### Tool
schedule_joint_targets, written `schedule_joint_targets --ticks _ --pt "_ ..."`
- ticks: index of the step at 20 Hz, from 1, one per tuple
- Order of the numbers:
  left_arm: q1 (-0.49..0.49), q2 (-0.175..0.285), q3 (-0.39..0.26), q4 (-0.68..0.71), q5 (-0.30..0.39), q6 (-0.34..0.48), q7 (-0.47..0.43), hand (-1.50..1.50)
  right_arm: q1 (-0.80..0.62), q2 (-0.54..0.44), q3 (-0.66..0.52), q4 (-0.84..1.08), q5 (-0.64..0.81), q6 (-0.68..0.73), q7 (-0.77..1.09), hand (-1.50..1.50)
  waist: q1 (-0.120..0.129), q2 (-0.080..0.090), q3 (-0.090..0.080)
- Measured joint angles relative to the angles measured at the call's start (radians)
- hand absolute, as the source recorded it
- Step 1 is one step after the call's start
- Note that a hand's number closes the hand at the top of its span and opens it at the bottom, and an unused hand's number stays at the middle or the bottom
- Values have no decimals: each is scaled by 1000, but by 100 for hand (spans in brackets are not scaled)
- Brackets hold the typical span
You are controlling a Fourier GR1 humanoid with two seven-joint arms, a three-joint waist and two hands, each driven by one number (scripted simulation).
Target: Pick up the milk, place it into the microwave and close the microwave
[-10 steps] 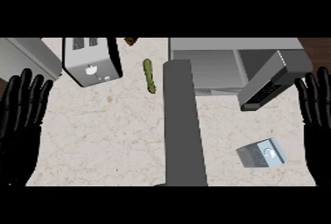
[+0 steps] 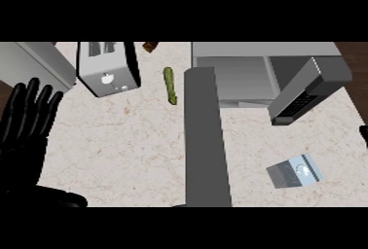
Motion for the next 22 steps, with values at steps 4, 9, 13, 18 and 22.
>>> schedule_joint_targets --ticks 4,9,13,18,22 --pt "74 14 37 -81 115 -48 55 -150 67 -13 -61 -53 -87 41 20 -150 9 -1 1" --pt "199 12 67 -181 187 -100 74 -150 125 -7 -132 -38 -108 87 4 -150 14 -1 2" --pt "260 26 127 -226 260 -150 83 -150 142 26 -121 -40 -57 88 8 -150 17 0 2" --pt "331 36 200 -267 344 -206 92 -150 145 54 -142 60 -11 112 -56 -150 20 0 2" --pt "379 41 250 -298 398 -245 97 -150 134 82 -152 181 61 102 -133 -150 22 1 2"
